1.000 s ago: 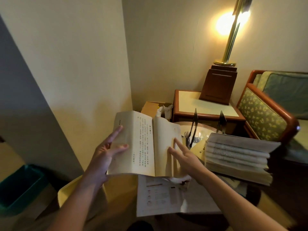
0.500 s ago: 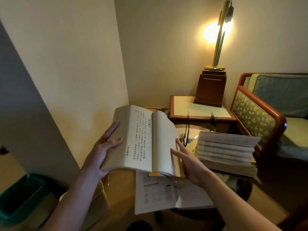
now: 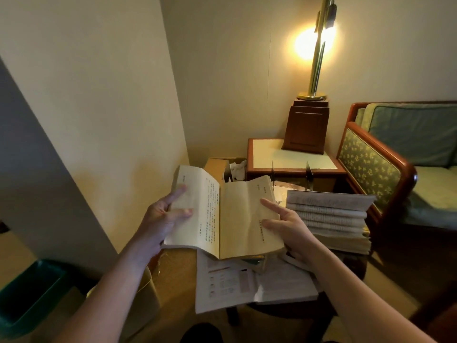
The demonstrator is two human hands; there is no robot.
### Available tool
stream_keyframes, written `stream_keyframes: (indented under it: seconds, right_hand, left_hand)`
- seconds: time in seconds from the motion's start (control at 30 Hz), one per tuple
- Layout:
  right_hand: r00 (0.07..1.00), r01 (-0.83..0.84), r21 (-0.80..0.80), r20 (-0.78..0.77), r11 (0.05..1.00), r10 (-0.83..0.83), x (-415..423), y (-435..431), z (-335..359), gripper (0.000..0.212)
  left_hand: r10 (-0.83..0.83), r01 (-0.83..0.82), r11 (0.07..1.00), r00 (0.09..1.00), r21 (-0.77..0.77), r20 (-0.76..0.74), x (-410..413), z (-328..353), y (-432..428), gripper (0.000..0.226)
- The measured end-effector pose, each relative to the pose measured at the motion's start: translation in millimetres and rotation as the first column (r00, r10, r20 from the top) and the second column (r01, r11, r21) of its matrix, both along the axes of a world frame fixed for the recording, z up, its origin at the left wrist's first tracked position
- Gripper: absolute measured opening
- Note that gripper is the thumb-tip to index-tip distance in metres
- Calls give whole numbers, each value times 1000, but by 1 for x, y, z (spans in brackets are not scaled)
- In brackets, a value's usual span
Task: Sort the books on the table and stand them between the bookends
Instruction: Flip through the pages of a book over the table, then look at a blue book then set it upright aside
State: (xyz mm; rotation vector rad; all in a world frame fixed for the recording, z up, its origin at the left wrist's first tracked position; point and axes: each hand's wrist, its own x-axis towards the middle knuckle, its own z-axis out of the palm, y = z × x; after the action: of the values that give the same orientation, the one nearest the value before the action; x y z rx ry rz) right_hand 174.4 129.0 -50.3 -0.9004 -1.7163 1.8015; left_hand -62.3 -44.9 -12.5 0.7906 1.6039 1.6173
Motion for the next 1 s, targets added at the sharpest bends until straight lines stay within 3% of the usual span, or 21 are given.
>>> stream_keyframes:
  seconds: [0.13,0.2,0.27,0.33,0.47,0.53,0.57,0.63,0.67,0.73,0.87,1.0]
  right_hand:
    - [999,22,46,30,999,-23,-8,-7,4,62]
    - [999,-8,118,52,993,2,-13,-13,7,62]
    - [997,-24,175,72,984,12,-18,-17,7,63]
    - [998,-14,193,64,981,2,-19,-21,6,65]
    - [988,23,60,-153,998,-14,-24,-29,10,60]
    - [978,70,43,-198,997,-60,-28,-34,12,60]
    - [975,98,55,-205,994,-85,-30,-34,9,62]
    - [972,144,78,-199,986,-127,-29,-33,5,63]
    - [971,156,66,-193,986,-140,-27,-32,3,62]
    - [969,160,4,-193,987,-156,-20,-31,2,59]
    - [962,200,-56,-177,978,-207,-7,-24,5,55]
    - [954,205,-107,-199,973,-223,6,-17,15,52]
  left_hand:
    - [-56,-20,984,911,-180,-409,22,-9,26,80]
    - [-130,-3,970,841,-245,-525,43,-12,40,88]
    - [-166,24,957,862,-288,-480,61,-17,52,86]
    - [-184,66,957,892,-283,-413,77,-20,61,67]
    - [-217,179,971,938,-158,-272,103,-31,66,42]
    - [-177,134,982,896,-132,-408,114,-42,71,33]
    - [-159,104,986,834,-131,-528,118,-45,70,31]
    - [-131,66,989,802,-131,-583,120,-44,65,30]
    - [-158,98,984,857,-147,-491,121,-45,66,33]
    - [-225,176,973,859,-148,-460,115,-55,71,43]
    - [-293,162,953,722,-257,-627,108,-55,76,48]
    - [-215,90,969,761,-228,-612,94,-50,75,57]
